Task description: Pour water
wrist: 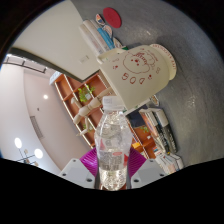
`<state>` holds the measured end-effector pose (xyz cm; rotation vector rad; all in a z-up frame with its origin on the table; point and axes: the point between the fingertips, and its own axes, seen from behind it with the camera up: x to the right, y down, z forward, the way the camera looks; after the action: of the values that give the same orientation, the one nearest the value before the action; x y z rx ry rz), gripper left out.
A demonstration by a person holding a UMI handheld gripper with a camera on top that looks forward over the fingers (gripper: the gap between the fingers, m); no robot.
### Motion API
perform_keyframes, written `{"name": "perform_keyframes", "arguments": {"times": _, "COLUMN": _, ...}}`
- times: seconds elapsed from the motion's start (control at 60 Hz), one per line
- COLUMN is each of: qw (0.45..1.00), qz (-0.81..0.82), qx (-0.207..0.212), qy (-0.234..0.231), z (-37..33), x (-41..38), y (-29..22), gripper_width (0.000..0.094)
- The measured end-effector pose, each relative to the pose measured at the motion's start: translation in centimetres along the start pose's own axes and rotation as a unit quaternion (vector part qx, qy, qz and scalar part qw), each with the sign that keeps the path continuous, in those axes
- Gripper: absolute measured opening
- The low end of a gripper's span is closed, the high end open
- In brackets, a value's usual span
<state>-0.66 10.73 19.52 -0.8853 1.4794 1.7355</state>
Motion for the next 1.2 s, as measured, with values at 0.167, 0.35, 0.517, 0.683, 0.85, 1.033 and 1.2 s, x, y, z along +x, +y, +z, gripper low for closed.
{"name": "perform_keyframes", "arguments": {"times": 0.167, "qw": 1.0, "qz": -0.008, "qx": -0.01, "qy": 0.003, "z": 0.2, "x": -0.1, "y": 0.7, "gripper_width": 0.0389}}
{"name": "perform_keyframes", "arguments": {"times": 0.35, "qw": 0.984, "qz": -0.173, "qx": -0.016, "qy": 0.038, "z": 0.0, "x": -0.4, "y": 1.9, "gripper_width": 0.039}}
{"name": "perform_keyframes", "arguments": {"times": 0.517, "qw": 0.864, "qz": -0.496, "qx": -0.009, "qy": 0.082, "z": -0.7, "x": -2.7, "y": 1.8, "gripper_width": 0.0389}}
{"name": "perform_keyframes", "arguments": {"times": 0.683, "qw": 0.682, "qz": -0.718, "qx": 0.066, "qy": 0.126, "z": -2.2, "x": -7.9, "y": -3.1, "gripper_width": 0.0406}}
{"name": "perform_keyframes", "arguments": {"times": 0.85, "qw": 0.547, "qz": -0.81, "qx": 0.137, "qy": 0.162, "z": -3.4, "x": -13.6, "y": -9.1, "gripper_width": 0.0406}}
{"name": "perform_keyframes", "arguments": {"times": 1.033, "qw": 0.463, "qz": -0.838, "qx": 0.187, "qy": 0.22, "z": -3.5, "x": -16.7, "y": -17.4, "gripper_width": 0.0406}}
{"name": "perform_keyframes", "arguments": {"times": 1.2, "qw": 0.462, "qz": -0.821, "qx": 0.207, "qy": 0.264, "z": -2.9, "x": -15.5, "y": -25.9, "gripper_width": 0.0406}}
